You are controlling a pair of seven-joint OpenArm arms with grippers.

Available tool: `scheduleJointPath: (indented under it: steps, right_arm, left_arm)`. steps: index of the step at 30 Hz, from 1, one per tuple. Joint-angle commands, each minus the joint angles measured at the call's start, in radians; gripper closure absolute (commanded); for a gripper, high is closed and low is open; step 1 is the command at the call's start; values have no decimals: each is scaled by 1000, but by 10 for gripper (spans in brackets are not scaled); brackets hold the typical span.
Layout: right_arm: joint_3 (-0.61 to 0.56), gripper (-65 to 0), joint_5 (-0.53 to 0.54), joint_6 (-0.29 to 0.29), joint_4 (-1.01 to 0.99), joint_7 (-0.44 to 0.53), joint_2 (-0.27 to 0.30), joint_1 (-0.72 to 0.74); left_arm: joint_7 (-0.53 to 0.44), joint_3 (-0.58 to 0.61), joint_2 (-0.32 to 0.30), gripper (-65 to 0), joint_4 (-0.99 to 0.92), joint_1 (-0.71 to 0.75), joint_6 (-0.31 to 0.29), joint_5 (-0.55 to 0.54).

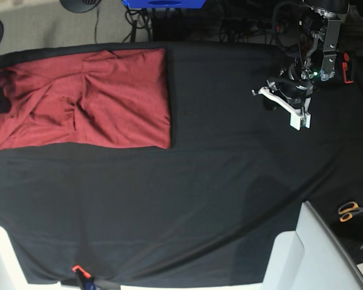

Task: Fold the T-shirt properly
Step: 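Lower the right gripper to the bundle's side edge and grasp it, then lift the grasped edge and fold it over the bundle with the right gripper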

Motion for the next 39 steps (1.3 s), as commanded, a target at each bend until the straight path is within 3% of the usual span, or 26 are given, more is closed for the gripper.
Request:
scheduleJointPath:
  steps: [1, 11, 20, 28, 34, 39]
  right_arm:
    - [-7, -536, -52, -18, 18, -86, 8, -18]
    - [-131, -536, -46, -18, 86, -100, -5, -12]
    - [-219, -534, -43, -18, 87, -104, -57, 13]
    - [-220, -533, -45, -18, 159, -192, -98, 5]
    - [-223, -411, -45, -18, 161, -209, -114, -9]
    - [-222, -426, -43, -18, 161, -244, -121, -15]
  left_arm:
    - [31, 1, -6, 0, 2, 4, 2, 4]
    - [31, 9, -6, 0, 2, 1, 2, 4]
    - [31, 3, -6, 0, 2, 6, 2, 4]
    - [31, 9, -4, 0, 2, 1, 2, 4]
    - [31, 3, -4, 0, 2, 3, 2, 4]
    - [31, 3, -4, 0, 2, 3, 2, 4]
